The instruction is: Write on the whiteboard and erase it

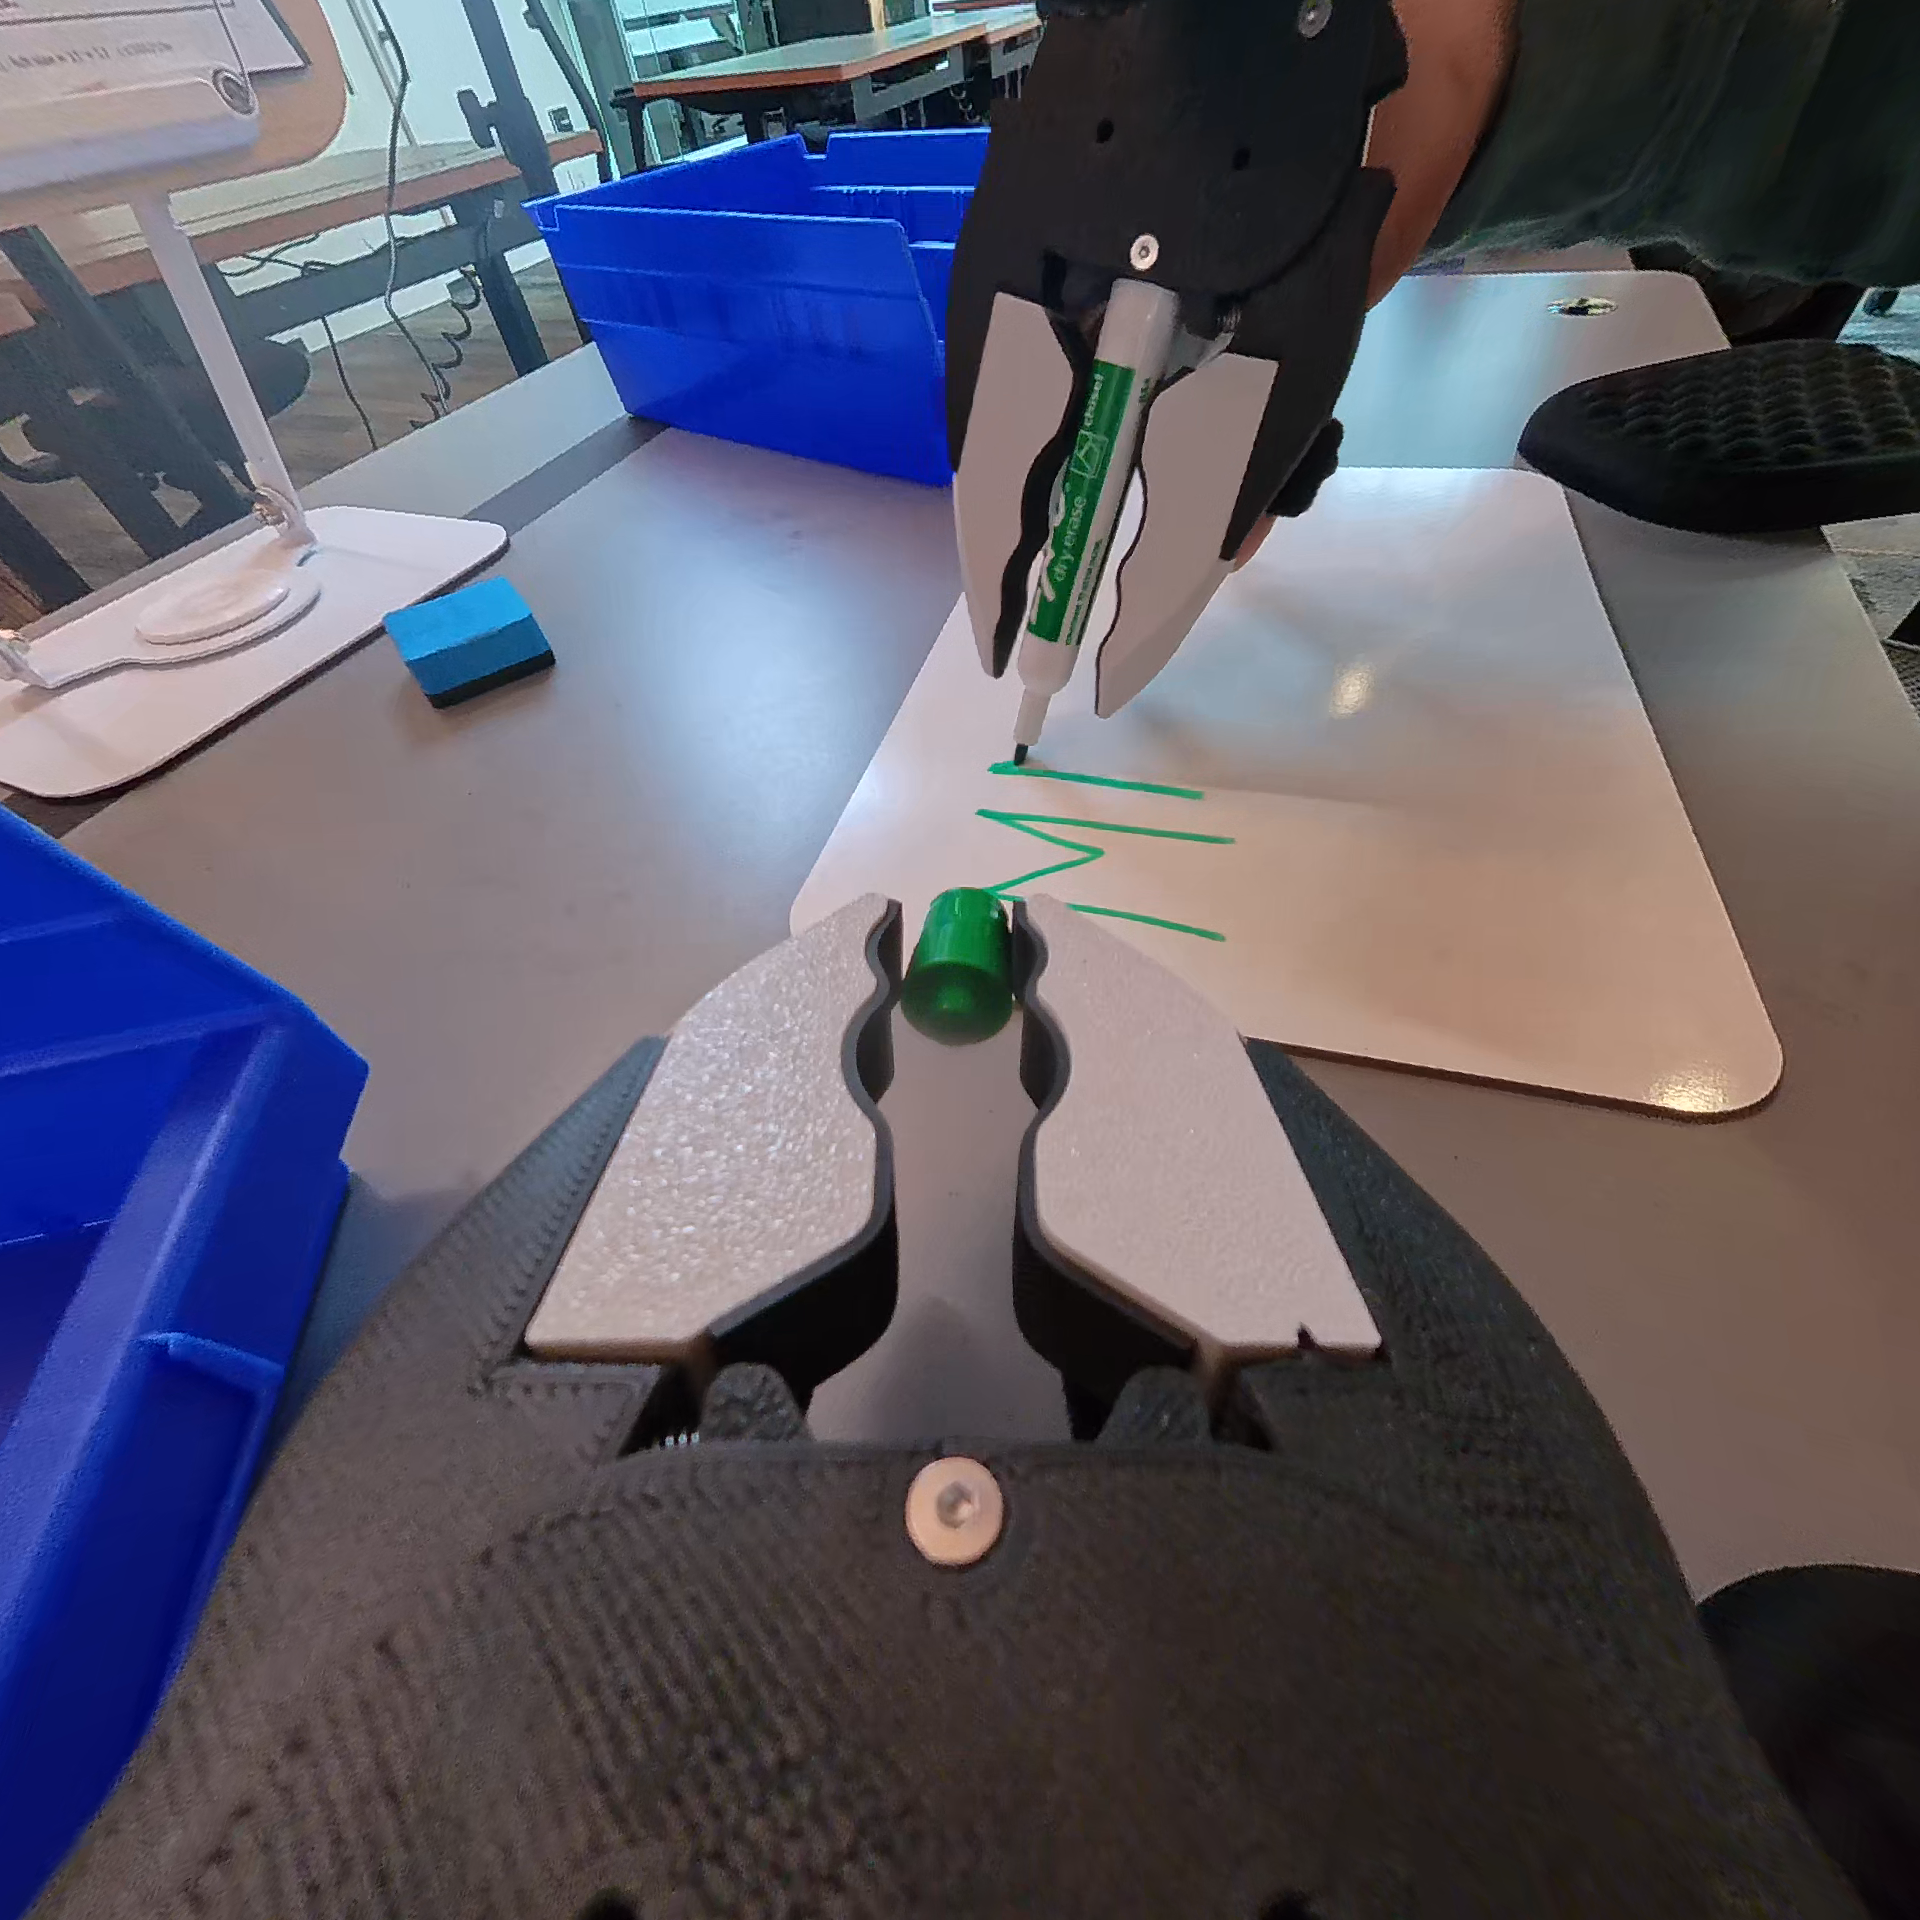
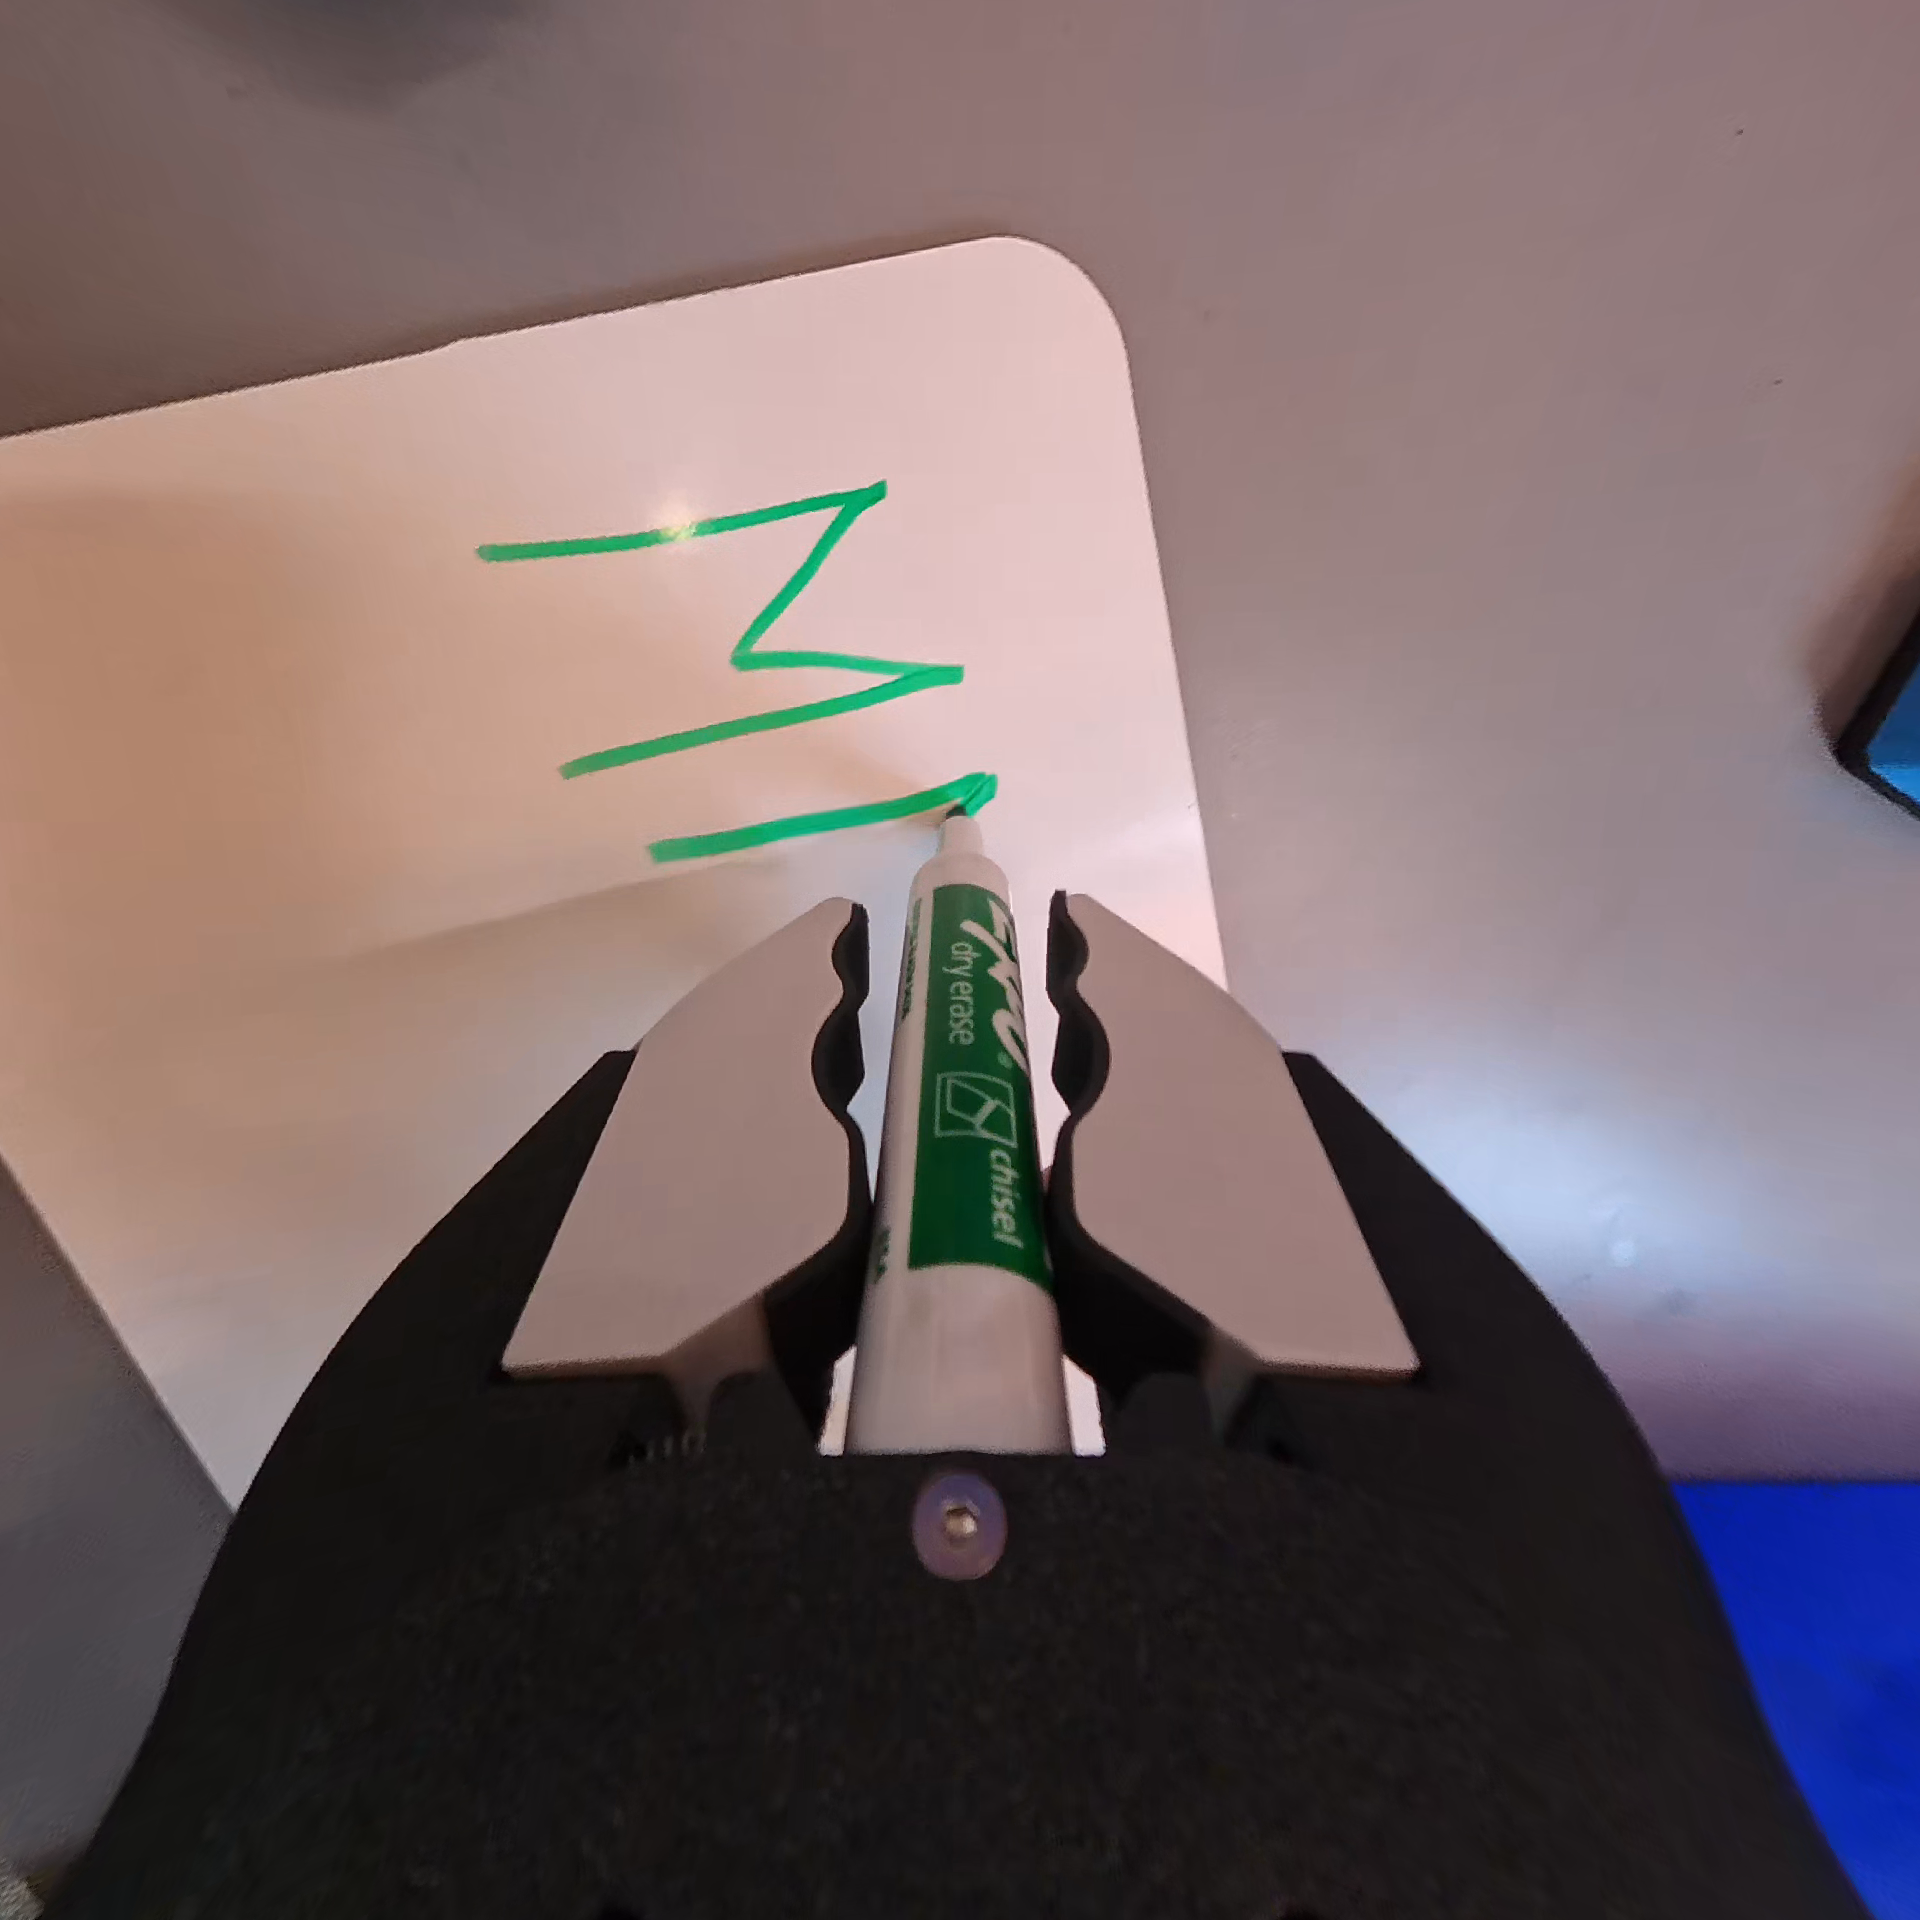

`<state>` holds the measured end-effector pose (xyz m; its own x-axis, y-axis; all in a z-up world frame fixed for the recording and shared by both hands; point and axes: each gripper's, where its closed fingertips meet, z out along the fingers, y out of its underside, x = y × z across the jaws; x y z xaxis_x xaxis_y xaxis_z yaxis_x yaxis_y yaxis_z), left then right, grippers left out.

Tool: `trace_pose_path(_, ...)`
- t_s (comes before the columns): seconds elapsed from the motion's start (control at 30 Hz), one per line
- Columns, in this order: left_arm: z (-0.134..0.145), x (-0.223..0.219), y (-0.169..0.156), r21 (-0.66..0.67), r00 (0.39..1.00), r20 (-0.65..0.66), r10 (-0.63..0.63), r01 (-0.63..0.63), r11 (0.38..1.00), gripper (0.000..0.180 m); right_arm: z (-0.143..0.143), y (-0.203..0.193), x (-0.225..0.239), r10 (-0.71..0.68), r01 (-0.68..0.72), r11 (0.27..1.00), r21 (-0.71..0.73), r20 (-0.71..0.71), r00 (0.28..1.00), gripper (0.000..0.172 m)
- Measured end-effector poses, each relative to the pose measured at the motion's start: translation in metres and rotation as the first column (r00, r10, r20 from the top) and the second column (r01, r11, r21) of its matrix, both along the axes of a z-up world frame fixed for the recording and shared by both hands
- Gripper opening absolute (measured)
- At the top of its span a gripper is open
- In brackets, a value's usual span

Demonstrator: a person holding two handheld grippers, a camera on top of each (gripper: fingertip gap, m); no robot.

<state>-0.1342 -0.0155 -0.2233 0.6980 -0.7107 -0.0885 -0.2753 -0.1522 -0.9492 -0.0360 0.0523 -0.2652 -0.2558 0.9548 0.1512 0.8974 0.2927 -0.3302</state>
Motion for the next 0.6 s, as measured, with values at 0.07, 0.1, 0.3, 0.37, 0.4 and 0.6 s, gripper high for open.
trace_pose_path(0.07,0.0,0.0,0.0,0.0,1.0,0.0,0.0,0.0,1.0,0.02,0.0,-0.005,0.007,0.001,-0.001,1.0,-0.006,0.011,1.0,0.034)
trace_pose_path(0.1,0.0,0.0,0.0,-0.001,1.0,0.0,0.0,0.0,1.0,0.02,0.0,-0.008,0.01,0.002,-0.002,1.0,-0.01,0.016,1.0,0.034)
trace_pose_path(0.3,0.0,0.0,0.001,-0.002,1.0,-0.003,0.002,-0.002,1.0,0.02,0.001,-0.031,0.037,0.019,-0.017,1.0,-0.025,0.064,0.998,0.034)
trace_pose_path(0.37,-0.001,0.0,0.001,-0.002,1.0,-0.005,0.003,-0.003,1.0,0.02,0.001,-0.034,0.041,0.019,-0.018,1.0,-0.018,0.074,0.997,0.034)
trace_pose_path(0.4,-0.001,0.0,0.001,-0.002,1.0,-0.006,0.003,-0.003,1.0,0.02,0.001,-0.034,0.042,0.019,-0.017,1.0,-0.018,0.078,0.997,0.034)
trace_pose_path(0.6,-0.001,0.0,0.001,0.001,1.0,-0.009,0.005,-0.005,1.0,0.02,0.001,-0.01,0.033,-0.016,0.014,1.0,0.018,0.057,0.998,0.034)
